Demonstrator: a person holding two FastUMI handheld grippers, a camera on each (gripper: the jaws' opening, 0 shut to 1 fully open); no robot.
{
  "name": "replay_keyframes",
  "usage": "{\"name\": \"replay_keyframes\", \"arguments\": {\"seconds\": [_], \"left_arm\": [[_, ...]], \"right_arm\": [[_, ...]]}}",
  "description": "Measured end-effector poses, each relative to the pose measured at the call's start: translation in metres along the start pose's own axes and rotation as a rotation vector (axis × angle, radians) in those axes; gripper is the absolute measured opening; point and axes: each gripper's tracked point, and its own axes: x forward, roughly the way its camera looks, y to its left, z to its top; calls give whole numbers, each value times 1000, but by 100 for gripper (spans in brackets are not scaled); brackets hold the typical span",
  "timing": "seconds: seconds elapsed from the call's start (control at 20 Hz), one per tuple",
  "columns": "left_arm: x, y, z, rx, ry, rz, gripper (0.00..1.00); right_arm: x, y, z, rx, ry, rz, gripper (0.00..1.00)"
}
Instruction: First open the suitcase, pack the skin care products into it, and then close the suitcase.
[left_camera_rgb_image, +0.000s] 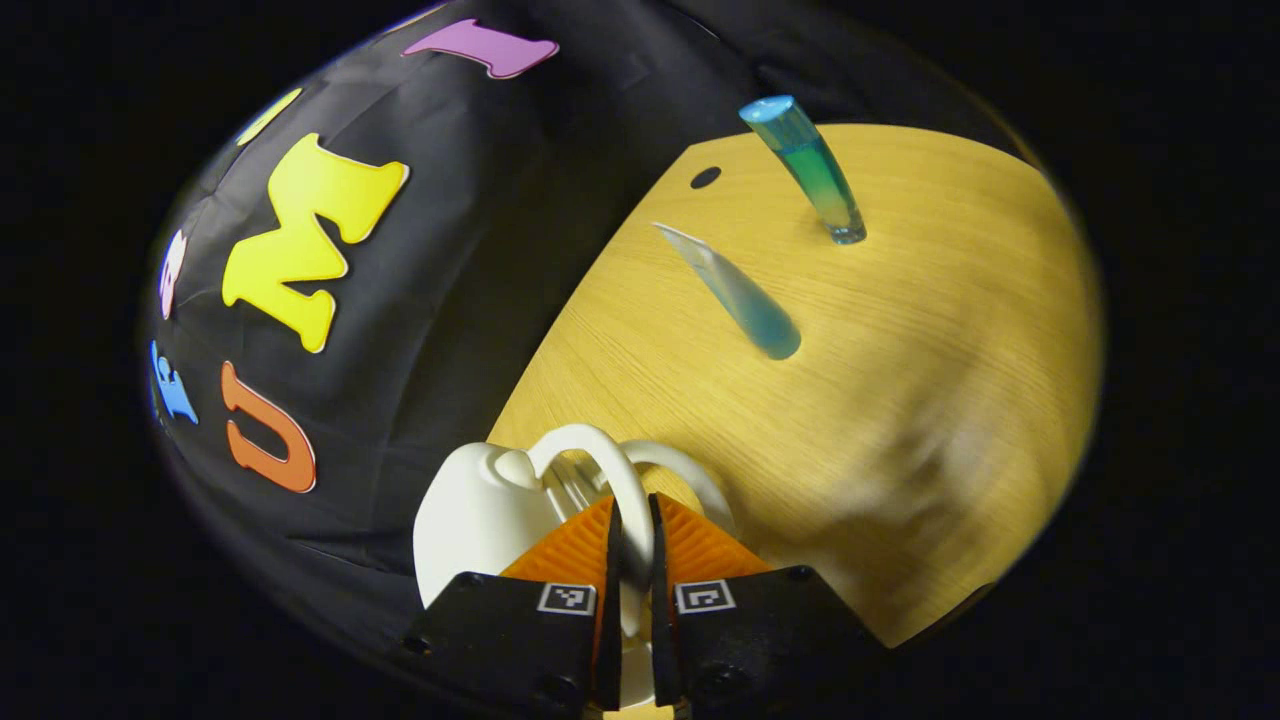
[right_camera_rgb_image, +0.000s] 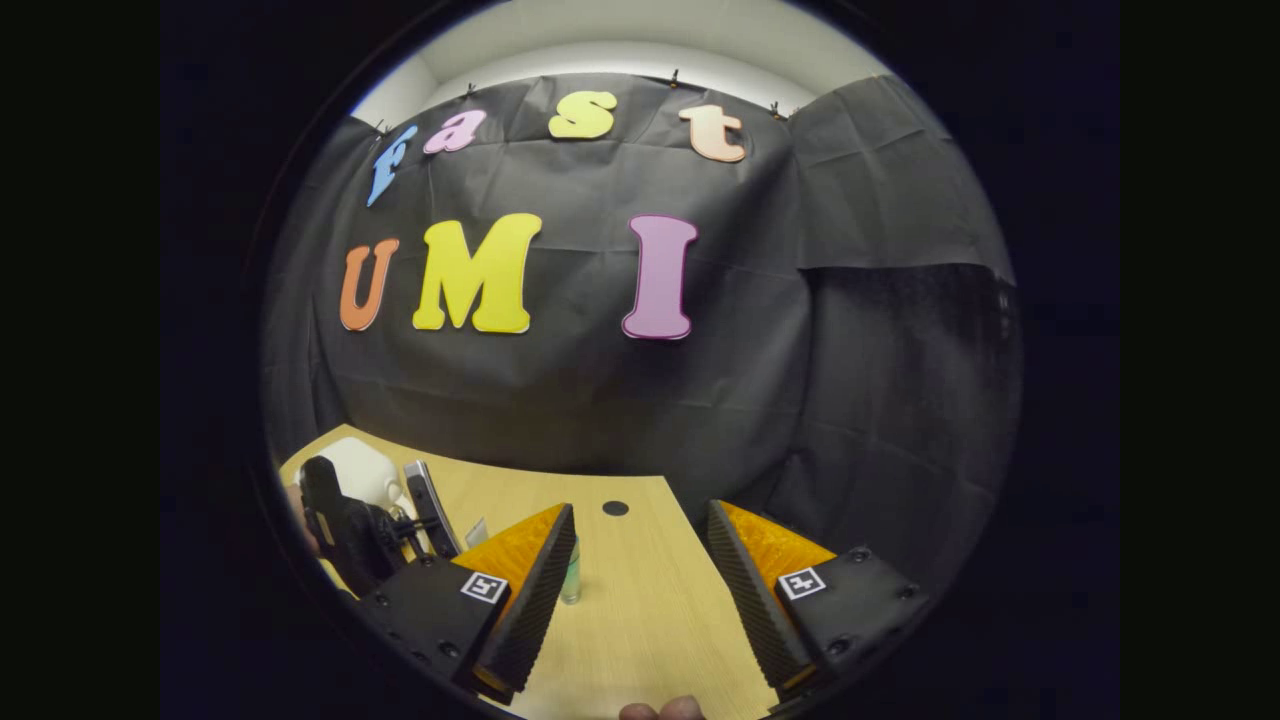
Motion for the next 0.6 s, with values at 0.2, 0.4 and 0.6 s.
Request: {"name": "replay_keyframes", "arguments": {"seconds": [0.2, 0.4, 0.6], "left_arm": [[-39, 45, 20, -177, -143, 28, 9], [-78, 137, 19, -382, -289, 109, 5], [-94, 231, -30, -582, -380, 181, 5]], "right_arm": [[-2, 14, 10, -7, -18, 14, 79], [-5, 50, 28, -4, -38, 68, 79], [-10, 95, 47, -5, -55, 135, 79]]}}
